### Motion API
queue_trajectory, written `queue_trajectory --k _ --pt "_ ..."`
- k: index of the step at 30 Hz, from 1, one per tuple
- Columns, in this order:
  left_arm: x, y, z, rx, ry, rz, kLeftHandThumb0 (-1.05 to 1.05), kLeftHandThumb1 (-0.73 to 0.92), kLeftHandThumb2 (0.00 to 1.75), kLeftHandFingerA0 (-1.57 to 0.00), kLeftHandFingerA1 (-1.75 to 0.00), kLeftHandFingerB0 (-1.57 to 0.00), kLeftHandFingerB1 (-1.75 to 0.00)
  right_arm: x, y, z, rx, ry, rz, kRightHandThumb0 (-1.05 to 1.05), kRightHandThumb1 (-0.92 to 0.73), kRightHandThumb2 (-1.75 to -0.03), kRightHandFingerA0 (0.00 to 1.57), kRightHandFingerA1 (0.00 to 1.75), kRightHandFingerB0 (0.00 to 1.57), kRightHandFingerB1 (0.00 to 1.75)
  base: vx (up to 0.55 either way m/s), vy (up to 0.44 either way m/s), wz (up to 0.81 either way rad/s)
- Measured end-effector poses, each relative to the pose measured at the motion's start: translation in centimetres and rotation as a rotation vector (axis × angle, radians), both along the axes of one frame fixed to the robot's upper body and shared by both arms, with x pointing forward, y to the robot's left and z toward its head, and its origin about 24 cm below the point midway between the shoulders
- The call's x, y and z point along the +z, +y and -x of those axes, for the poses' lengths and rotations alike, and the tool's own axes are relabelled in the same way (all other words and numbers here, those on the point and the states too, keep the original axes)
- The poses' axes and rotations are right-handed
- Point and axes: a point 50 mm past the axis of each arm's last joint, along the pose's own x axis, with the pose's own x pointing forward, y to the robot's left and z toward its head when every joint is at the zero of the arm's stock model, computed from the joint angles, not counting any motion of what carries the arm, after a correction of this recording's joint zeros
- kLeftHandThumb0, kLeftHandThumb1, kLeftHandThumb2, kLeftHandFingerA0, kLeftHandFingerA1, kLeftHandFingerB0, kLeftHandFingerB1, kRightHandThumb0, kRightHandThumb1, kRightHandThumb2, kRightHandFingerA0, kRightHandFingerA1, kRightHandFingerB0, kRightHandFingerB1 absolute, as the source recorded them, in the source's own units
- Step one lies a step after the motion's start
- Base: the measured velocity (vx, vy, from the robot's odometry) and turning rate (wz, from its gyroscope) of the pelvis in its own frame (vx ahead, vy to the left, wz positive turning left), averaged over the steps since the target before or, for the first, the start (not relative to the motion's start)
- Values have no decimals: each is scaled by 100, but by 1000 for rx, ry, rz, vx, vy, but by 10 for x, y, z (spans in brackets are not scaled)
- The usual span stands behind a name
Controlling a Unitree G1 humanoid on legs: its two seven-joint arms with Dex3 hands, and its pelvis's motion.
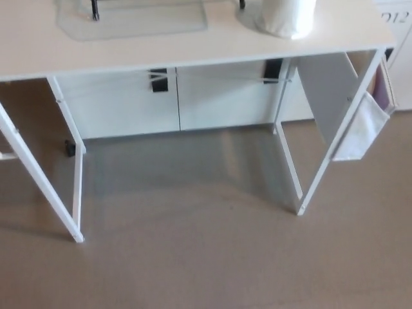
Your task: The robot walks towards a desk on which a file tray is kept in the middle and a toilet paper roll is kept on its right. The robot uses its right hand to hook on finger in the gap of the roll and grabs it, lifts it and places it on the tray.
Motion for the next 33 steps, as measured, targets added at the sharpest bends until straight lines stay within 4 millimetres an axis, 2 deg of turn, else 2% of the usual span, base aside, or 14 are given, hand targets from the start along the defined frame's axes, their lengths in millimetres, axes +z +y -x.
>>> queue_trajectory --k 5,6,7,9,10,13,16,17,25,26,27,31,32,33 --pt "-1 -2 -1 -12 6 -2 -76 66 98 -33 -70 -17 -56 -1 1 2 -7 2 -3 -90 11 -98 7 92 0 90 192 -192 13" --pt "-1 -2 -1 -14 8 -1 -75 84 63 -32 -74 -18 -52 -1 1 3 -8 2 -3 -90 11 -98 7 92 0 90 232 -95 -14" --pt "-1 -2 -1 -14 8 -1 -75 84 63 -32 -74 -18 -52 -1 1 3 -8 2 -3 -90 11 -98 7 92 0 90 282 -50 -1" --pt "-1 -2 -1 -8 5 3 -77 65 93 -30 -72 -17 -58 -1 1 3 -9 2 -3 -90 11 -98 7 92 0 90 280 -8 -9" --pt "-1 -1 0 -3 3 4 -73 83 64 -30 -76 -16 -54 -1 1 3 -9 2 -3 -90 11 -98 7 92 0 90 278 20 -11" --pt "-1 0 1 9 -2 9 -77 66 96 -31 -71 -16 -57 -1 0 3 -10 3 -3 -90 11 -98 7 92 0 90 300 55 -14" --pt "-1 0 0 9 -2 9 -73 83 64 -31 -74 -17 -52 -2 0 5 -12 6 -3 -90 11 -98 7 92 0 90 387 170 0" --pt "-2 -2 -1 5 -4 17 -77 65 95 -32 -72 -17 -58 -2 1 4 -14 3 -4 -90 11 -98 7 92 0 90 490 188 -38" --pt "2 -1 -7 -3 -10 0 -76 65 97 -33 -70 -17 -56 -3 2 2 -12 -8 -10 -90 11 -98 7 92 0 90 392 110 -3" --pt "1 -1 -4 0 2 -1 -73 82 64 -32 -72 -18 -51 -3 2 3 -14 -5 -10 -90 11 -98 7 92 0 90 351 -6 10" --pt "-1 -1 -1 4 15 -1 -75 65 97 -31 -69 -16 -55 -3 2 4 -15 -3 -10 -90 11 -98 7 92 0 90 359 -55 25" --pt "-7 1 7 23 61 0 -76 65 97 -32 -71 -16 -57 -3 2 4 -17 -2 -10 -90 11 -98 7 92 0 90 353 -102 69" --pt "-8 0 8 25 68 4 -75 82 63 -32 -75 -19 -53 -3 2 3 -18 -5 -10 -90 11 -98 7 92 0 90 318 -102 9" --pt "-8 0 8 28 67 2 -75 81 64 -30 -75 -17 -53 -3 4 -1 -11 -16 -16 -90 11 -98 7 92 0 90 279 -108 106"
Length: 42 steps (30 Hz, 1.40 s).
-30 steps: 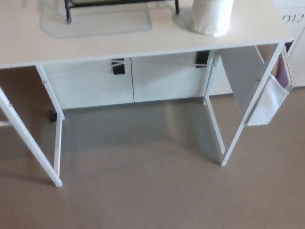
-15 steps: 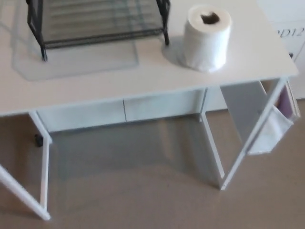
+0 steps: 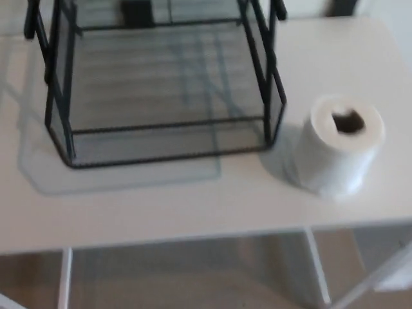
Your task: The robot walks towards a desk on which a file tray is kept in the middle and a toilet paper roll is kept on its right. The robot uses its right hand to hook on finger in the gap of the roll and grabs it, lifts it and places it on the tray.
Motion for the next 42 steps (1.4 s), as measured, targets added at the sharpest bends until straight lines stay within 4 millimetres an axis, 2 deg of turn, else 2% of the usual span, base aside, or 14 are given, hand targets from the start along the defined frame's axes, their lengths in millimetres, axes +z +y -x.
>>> queue_trajectory --k 7,9,13,14,16,18,24,25,31,32,34,35,37,42 --pt "8 -1 -13 -3 -60 4 -78 64 97 -34 -72 -18 -58 9 -6 -13 8 -43 24 -90 11 -98 7 92 0 90 195 -71 66" --pt "8 0 -12 -2 -53 1 -76 81 63 -35 -77 -20 -55 9 -6 -13 7 -43 23 -90 11 -98 7 92 0 90 138 20 -7" --pt "6 1 -10 7 -45 4 -78 62 96 -35 -72 -20 -58 8 -7 -7 -4 -27 23 -90 11 -98 7 92 0 90 159 113 2" --pt "11 0 -16 -7 -71 -1 -77 78 63 -35 -77 -21 -55 7 -6 -6 -6 -25 18 -90 11 -98 7 92 0 90 54 54 30" --pt "10 -2 -19 -6 -80 6 -78 61 94 -36 -72 -22 -58 8 -6 -9 -4 -32 19 -90 11 -98 7 92 0 90 118 191 20" --pt "11 -1 -19 -1 -84 7 -73 77 62 -32 -75 -20 -53 8 -6 -10 -2 -36 18 -90 11 -98 7 92 0 90 76 151 20" --pt "9 -2 -19 16 -97 22 -75 76 62 -35 -74 -22 -53 8 -5 -12 -1 -42 15 -90 11 -98 7 92 0 90 15 23 1" --pt "9 -2 -19 17 -96 22 -77 61 94 -35 -71 -21 -57 8 -5 -13 0 -44 15 -90 11 -98 7 92 0 90 0 0 0" --pt "10 -2 -20 27 -95 13 -77 77 63 -37 -73 -24 -52 9 -4 -17 1 -53 14 -90 11 -98 7 92 0 90 0 0 0" --pt "10 -2 -20 28 -96 12 -67 64 110 -57 -84 0 -50 9 -4 -18 2 -57 14 -105 -43 -118 0 91 0 89 0 0 0" --pt "10 -2 -20 27 -95 11 -39 53 111 -11 -59 -4 -55 9 -4 -20 -1 -51 20 -105 -43 -112 0 91 0 89 9 1 -5" --pt "8 -3 -20 29 -90 15 -79 70 99 -25 -70 -6 -53 9 -4 -20 -7 -50 24 -105 -45 -120 0 85 0 80 44 -52 7" --pt "8 -3 -21 33 -95 17 -39 54 112 -8 -57 -3 -54 9 -4 -22 -8 -58 22 -105 -62 -80 0 104 0 110 0 0 0" --pt "11 -6 -26 35 -122 30 -78 88 66 -38 -86 -9 -47 12 -4 -27 -23 -88 15 -105 -62 -84 0 106 0 102 -1 -44 2"
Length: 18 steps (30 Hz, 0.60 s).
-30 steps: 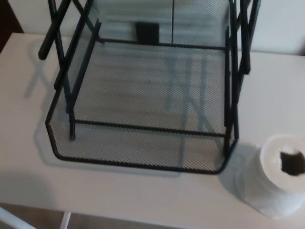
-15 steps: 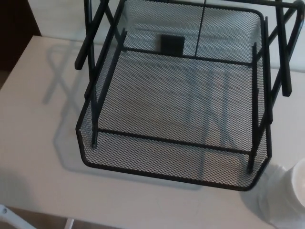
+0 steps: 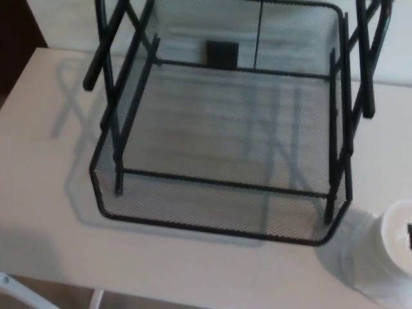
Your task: The robot walks towards a desk on which a file tray is kept in the middle and a toilet paper roll is kept on its right. The robot uses its right hand to hook on finger in the gap of the roll and grabs it, lifts it and places it on the tray.
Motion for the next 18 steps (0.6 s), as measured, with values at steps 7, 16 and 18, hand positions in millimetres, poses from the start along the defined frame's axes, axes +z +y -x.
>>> queue_trajectory --k 7,16,18 --pt "-1 -1 -2 7 -4 10 -79 71 99 -23 -67 -6 -53 6 -8 3 -34 -1 26 -70 15 -87 8 81 0 77 -57 235 -25" --pt "12 7 -5 13 -30 -23 -66 62 108 -55 -84 -1 -51 4 -5 -3 -54 -27 25 -105 -47 -119 0 85 0 84 -111 54 -2" --pt "12 7 -6 12 -31 -24 -79 88 66 -40 -80 -10 -49 4 -4 -4 -55 -32 23 -81 20 -91 0 85 2 87 -114 -142 1"
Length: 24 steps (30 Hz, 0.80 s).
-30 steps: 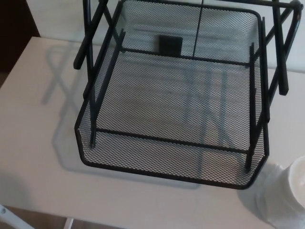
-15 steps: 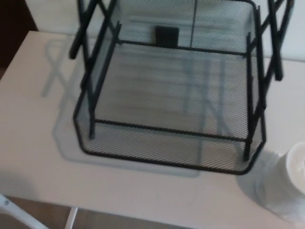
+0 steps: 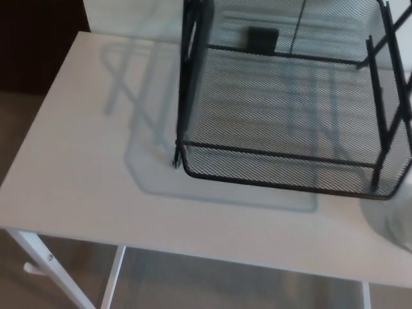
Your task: The robot walks towards a desk on which a file tray is kept in the middle and a toilet paper roll is kept on its right. The robot uses its right hand to hook on finger in the gap of the roll and grabs it, lifts it and places it on the tray.
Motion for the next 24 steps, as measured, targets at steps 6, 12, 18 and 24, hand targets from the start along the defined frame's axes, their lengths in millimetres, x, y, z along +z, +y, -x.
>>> queue_trajectory --k 6,12,18,24 --pt "-4 -3 0 0 3 9 -81 70 102 -44 -78 -7 -51 -3 5 -4 30 15 1 -105 -51 -125 0 87 0 85 -122 -329 -5" --pt "-5 -5 -1 -3 -7 20 -40 52 111 -5 -55 -2 -53 6 -4 -6 24 6 46 -105 -47 -119 4 94 0 87 -31 -119 -1" --pt "-5 -5 -1 6 -19 31 -40 52 110 -5 -55 -2 -53 7 -4 -7 19 -1 45 -105 -47 -119 4 94 0 87 -41 81 -2" --pt "-5 -4 0 16 -28 35 -80 70 98 -16 -60 -7 -50 6 -3 -8 22 -7 41 -105 -47 -119 4 94 0 87 -18 191 11"
